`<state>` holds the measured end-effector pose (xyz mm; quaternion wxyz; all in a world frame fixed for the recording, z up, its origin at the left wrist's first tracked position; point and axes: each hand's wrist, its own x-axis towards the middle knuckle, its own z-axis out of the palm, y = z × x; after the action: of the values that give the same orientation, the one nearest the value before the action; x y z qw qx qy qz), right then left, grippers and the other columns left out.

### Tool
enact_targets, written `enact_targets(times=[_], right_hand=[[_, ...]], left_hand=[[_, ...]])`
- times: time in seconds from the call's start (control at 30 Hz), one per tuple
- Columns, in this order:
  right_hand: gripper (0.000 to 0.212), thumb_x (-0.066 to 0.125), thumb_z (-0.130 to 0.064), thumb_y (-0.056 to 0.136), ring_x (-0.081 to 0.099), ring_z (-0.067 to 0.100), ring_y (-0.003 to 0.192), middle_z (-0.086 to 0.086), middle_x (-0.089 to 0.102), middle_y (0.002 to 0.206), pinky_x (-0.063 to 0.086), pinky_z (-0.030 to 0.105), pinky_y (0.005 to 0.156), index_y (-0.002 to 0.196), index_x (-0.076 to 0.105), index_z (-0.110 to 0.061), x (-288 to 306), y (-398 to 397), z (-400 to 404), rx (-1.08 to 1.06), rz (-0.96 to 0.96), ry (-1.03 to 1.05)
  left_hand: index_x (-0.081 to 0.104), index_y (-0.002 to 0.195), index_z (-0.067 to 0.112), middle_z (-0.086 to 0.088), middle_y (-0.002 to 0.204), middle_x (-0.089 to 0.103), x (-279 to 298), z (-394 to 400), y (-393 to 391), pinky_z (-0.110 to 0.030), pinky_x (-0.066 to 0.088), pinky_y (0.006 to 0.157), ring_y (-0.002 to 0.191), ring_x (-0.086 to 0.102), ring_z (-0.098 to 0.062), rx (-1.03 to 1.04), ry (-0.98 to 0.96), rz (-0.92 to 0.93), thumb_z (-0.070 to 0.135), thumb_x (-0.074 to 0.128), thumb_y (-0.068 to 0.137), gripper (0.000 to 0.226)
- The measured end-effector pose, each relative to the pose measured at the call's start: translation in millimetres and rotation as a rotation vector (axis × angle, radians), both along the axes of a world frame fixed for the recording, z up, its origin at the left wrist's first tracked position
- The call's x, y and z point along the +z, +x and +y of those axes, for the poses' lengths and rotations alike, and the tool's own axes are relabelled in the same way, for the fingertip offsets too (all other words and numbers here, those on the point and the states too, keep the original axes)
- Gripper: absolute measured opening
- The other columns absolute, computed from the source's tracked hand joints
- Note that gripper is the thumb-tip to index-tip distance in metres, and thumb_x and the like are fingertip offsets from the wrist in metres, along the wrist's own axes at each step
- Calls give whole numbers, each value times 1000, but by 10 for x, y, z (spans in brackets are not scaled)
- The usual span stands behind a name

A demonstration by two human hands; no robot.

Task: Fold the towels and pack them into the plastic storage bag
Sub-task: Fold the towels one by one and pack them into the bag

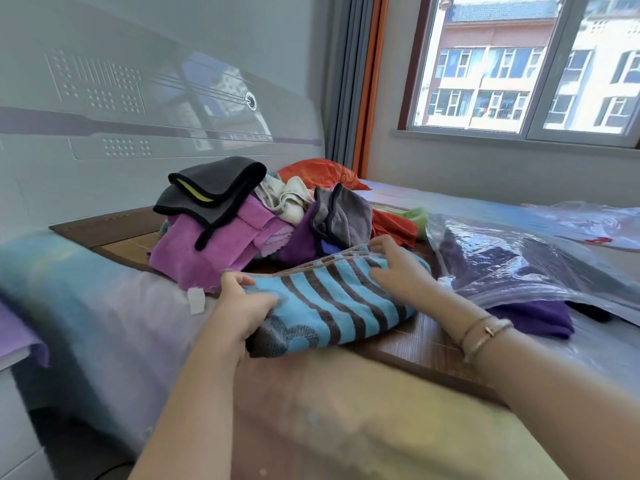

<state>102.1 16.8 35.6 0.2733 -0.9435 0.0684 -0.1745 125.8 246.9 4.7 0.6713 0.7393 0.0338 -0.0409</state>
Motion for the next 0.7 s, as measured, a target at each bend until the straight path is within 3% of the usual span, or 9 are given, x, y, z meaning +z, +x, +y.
enact_targets(times=[0.1, 0.23, 0.3, 0.4, 0.47, 0.53, 0.57, 0.63, 0.7], right_hand=[[62, 58, -28, 76, 42, 17, 125, -2, 47, 134, 37, 33, 101, 134, 36, -25, -145, -410, 215, 179, 42, -101], [90, 59, -51, 67, 23, 9, 138, -11, 33, 145, 22, 39, 116, 145, 17, -33, -347, -702, 397, 323, 64, -280], [78, 63, -53, 71, 41, 5, 129, -14, 49, 135, 34, 36, 109, 139, 31, -35, -386, -662, 446, 295, -153, -112], [31, 62, -38, 83, 60, 3, 106, -13, 68, 108, 46, 30, 96, 113, 60, -32, -376, -570, 450, 249, -389, 266], [12, 59, -29, 91, 64, 10, 100, -5, 72, 101, 50, 32, 91, 97, 68, -25, -331, -596, 456, 231, -378, 585], [20, 54, -30, 96, 68, 19, 99, 8, 73, 105, 55, 34, 87, 99, 69, -17, -292, -652, 434, 235, -221, 985], [26, 52, -34, 96, 70, 23, 97, 10, 73, 105, 56, 36, 84, 103, 68, -15, -281, -685, 412, 223, -152, 1127], [35, 51, -41, 96, 71, 27, 94, 12, 74, 102, 56, 40, 82, 109, 66, -12, -309, -675, 336, 113, -111, 1242], [38, 52, -41, 96, 71, 31, 90, 14, 73, 100, 57, 44, 81, 113, 62, -9, -333, -642, 298, -44, -134, 1286]], left_hand=[[43, 110, 27, -9, 110, 48, 116, -32, -29, -38, 48, 71, 93, 56, -31, 28, -167, -30, -2, 56, 76, 47], [42, 111, 27, -4, 100, 48, 297, -157, -168, -34, 47, 62, 84, 55, -25, -11, -354, -84, -8, 52, 79, 48], [40, 114, 26, -5, 100, 48, 358, -257, -287, -32, 50, 57, 79, 55, -21, -82, -406, -133, -11, 50, 81, 51], [35, 125, 29, -5, 105, 51, 411, -400, -421, -31, 56, 54, 80, 59, -17, -160, -463, -238, -9, 54, 84, 59], [21, 137, 50, -1, 127, 51, 417, -463, -472, -41, 59, 80, 106, 61, -19, -167, -414, -366, 19, 69, 83, 78], [-1, 133, 70, 1, 138, 51, 417, -513, -504, -42, 45, 102, 123, 54, -18, -205, -263, -484, 56, 70, 76, 92], [-11, 135, 66, 5, 137, 53, 413, -541, -535, -30, 39, 105, 124, 53, -12, -246, -181, -523, 61, 62, 79, 92], [-16, 141, 55, 10, 137, 51, 352, -602, -577, -10, 31, 98, 125, 46, -3, -336, -17, -590, 58, 51, 84, 88], [-9, 145, 52, 9, 142, 47, 247, -643, -556, -21, 29, 107, 127, 42, -4, -367, 129, -649, 52, 53, 88, 85]])
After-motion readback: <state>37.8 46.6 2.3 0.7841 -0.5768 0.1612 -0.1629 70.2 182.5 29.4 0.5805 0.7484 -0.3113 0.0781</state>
